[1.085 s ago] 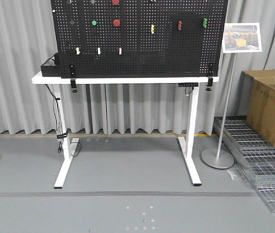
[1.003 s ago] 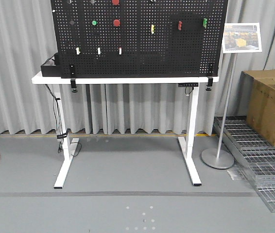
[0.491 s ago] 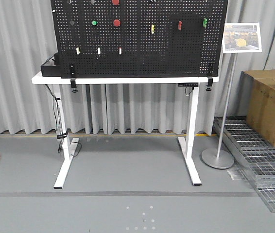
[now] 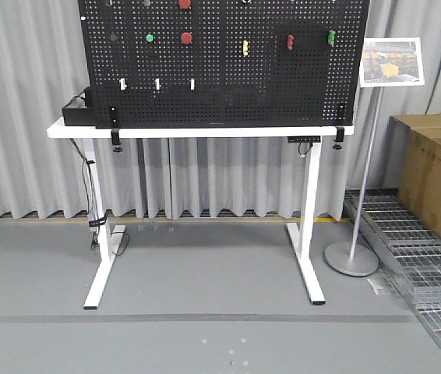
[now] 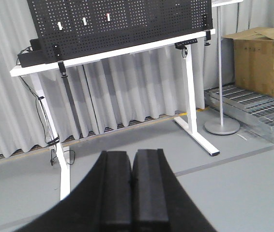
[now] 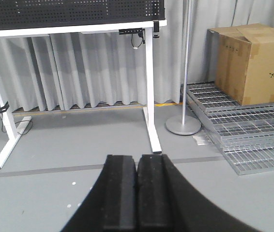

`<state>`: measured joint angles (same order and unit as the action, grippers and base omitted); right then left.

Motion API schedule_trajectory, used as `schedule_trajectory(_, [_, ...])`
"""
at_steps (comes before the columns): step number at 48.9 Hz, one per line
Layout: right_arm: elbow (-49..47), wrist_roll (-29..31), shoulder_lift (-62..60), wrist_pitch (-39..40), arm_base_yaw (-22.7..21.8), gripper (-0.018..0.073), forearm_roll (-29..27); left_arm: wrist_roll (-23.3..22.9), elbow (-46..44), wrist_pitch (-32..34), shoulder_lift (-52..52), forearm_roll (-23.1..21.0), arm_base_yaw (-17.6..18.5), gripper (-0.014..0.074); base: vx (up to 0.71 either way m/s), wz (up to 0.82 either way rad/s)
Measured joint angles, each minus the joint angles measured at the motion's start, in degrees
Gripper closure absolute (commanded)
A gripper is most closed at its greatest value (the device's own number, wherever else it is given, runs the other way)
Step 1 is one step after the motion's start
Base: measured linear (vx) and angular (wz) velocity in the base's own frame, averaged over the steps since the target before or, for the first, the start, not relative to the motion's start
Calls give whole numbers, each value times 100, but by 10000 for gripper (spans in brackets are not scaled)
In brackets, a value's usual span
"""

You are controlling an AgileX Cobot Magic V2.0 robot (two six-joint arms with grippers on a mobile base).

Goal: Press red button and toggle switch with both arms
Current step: 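Drive the base forward up to the black pegboard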

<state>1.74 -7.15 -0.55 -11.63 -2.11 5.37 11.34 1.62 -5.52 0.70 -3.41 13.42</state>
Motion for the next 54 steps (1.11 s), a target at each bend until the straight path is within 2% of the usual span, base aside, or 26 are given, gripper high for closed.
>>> schedule_trajectory(19, [0, 0, 0, 0, 0, 562, 0, 0, 0, 0, 0, 0, 0, 594, 32, -9])
schedule_trajectory(54, [0, 0, 0, 0, 0, 562, 0, 0, 0, 0, 0, 0, 0, 594, 44, 8])
